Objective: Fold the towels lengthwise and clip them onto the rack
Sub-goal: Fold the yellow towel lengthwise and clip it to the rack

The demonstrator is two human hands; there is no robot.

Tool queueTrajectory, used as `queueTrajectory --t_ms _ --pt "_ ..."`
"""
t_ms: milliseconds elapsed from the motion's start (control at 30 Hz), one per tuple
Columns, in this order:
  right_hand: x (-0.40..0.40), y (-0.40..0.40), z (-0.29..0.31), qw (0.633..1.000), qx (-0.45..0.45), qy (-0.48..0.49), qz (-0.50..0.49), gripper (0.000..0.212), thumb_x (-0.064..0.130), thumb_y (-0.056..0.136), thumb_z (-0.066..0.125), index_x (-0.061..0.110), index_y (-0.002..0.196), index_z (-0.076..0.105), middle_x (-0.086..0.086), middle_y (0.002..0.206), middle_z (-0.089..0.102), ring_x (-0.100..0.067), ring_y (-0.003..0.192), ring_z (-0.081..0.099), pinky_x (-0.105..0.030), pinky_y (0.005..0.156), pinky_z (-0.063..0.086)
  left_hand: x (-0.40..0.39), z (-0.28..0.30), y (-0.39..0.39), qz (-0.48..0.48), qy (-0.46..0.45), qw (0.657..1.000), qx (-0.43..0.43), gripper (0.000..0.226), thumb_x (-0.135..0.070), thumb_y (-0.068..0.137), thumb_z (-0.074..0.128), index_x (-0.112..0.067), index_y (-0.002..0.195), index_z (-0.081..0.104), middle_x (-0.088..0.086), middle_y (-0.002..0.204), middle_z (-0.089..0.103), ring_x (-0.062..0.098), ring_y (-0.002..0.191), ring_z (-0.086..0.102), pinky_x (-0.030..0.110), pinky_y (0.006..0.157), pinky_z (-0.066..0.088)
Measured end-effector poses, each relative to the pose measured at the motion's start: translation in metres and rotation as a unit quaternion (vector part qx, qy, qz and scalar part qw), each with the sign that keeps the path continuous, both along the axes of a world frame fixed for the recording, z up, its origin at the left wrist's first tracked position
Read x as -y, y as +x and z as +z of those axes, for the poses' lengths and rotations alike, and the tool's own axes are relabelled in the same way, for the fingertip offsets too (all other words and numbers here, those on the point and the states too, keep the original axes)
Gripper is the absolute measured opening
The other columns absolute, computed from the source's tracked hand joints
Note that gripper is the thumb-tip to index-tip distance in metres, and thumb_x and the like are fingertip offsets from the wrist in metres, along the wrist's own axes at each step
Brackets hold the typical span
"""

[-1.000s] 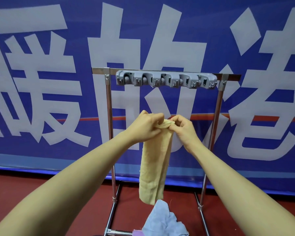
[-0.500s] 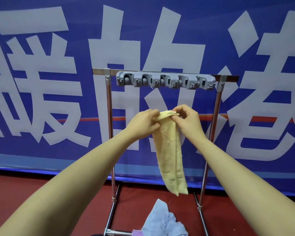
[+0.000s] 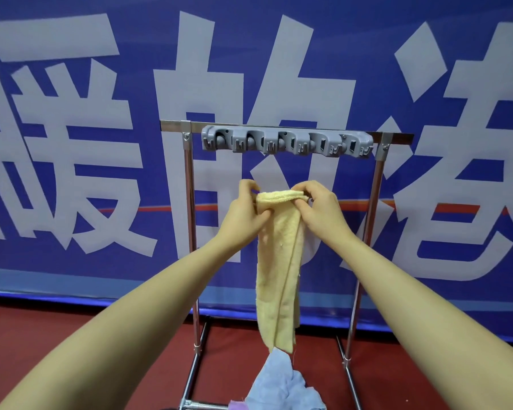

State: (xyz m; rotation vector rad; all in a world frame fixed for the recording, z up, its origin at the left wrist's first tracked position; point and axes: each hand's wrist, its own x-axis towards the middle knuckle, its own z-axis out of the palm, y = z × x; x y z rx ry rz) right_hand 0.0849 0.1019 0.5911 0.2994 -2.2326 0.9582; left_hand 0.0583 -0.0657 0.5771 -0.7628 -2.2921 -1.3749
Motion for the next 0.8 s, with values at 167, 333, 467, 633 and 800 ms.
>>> queueTrajectory --t_ms 167,333,467,633,800 --pt "0.01 -0.001 0.023 0.996 -0.068 -0.051 0.019 0.017 0.002 0.089 0.054 0.008 0.1 0.064 -0.002 0.098 0.062 0.003 0.087 0.054 -0.005 0.077 0.041 0.0 -0.001 0.004 -0.021 0.063 0.993 0.096 0.054 -0.021 0.079 0.073 -0.018 0.118 0.037 -0.007 0.098 0.054 0.007 0.088 0.059 0.02 0.068 0.055" --pt "0.013 0.002 0.044 0.988 -0.105 -0.107 0.042 0.019 0.003 0.089 0.055 0.014 0.101 0.066 0.003 0.099 0.064 -0.003 0.093 0.058 -0.018 0.084 0.048 -0.006 -0.015 0.006 -0.075 0.105 0.977 0.168 0.045 -0.026 0.077 0.076 -0.019 0.112 0.049 -0.006 0.104 0.063 0.007 0.094 0.064 0.017 0.07 0.054" --pt "0.006 0.008 0.049 0.981 -0.123 -0.146 0.038 0.018 0.004 0.09 0.055 0.016 0.101 0.065 0.004 0.097 0.064 0.004 0.088 0.056 -0.012 0.08 0.046 -0.019 -0.018 0.007 -0.08 0.111 0.976 0.166 0.021 -0.016 0.081 0.07 -0.019 0.1 0.062 -0.007 0.095 0.068 0.007 0.088 0.066 0.016 0.069 0.054" --pt "-0.02 -0.001 0.027 0.979 -0.105 -0.147 -0.091 0.015 0.01 0.091 0.051 0.019 0.101 0.058 0.007 0.097 0.061 -0.014 0.093 0.057 -0.034 0.086 0.048 -0.019 -0.014 -0.002 0.061 0.019 0.997 0.045 0.011 -0.018 0.078 0.061 -0.009 0.084 0.058 0.003 0.078 0.063 0.021 0.078 0.06 0.042 0.069 0.053" --pt "-0.021 -0.004 -0.002 0.979 -0.004 -0.028 -0.201 0.053 -0.003 0.081 0.051 0.017 0.13 0.042 -0.003 0.131 0.047 -0.022 0.119 0.043 -0.036 0.101 0.027 -0.012 0.0 -0.005 0.144 -0.112 0.978 -0.098 0.011 -0.009 0.076 0.055 -0.008 0.087 0.057 0.004 0.079 0.064 0.024 0.071 0.057 0.036 0.061 0.044"
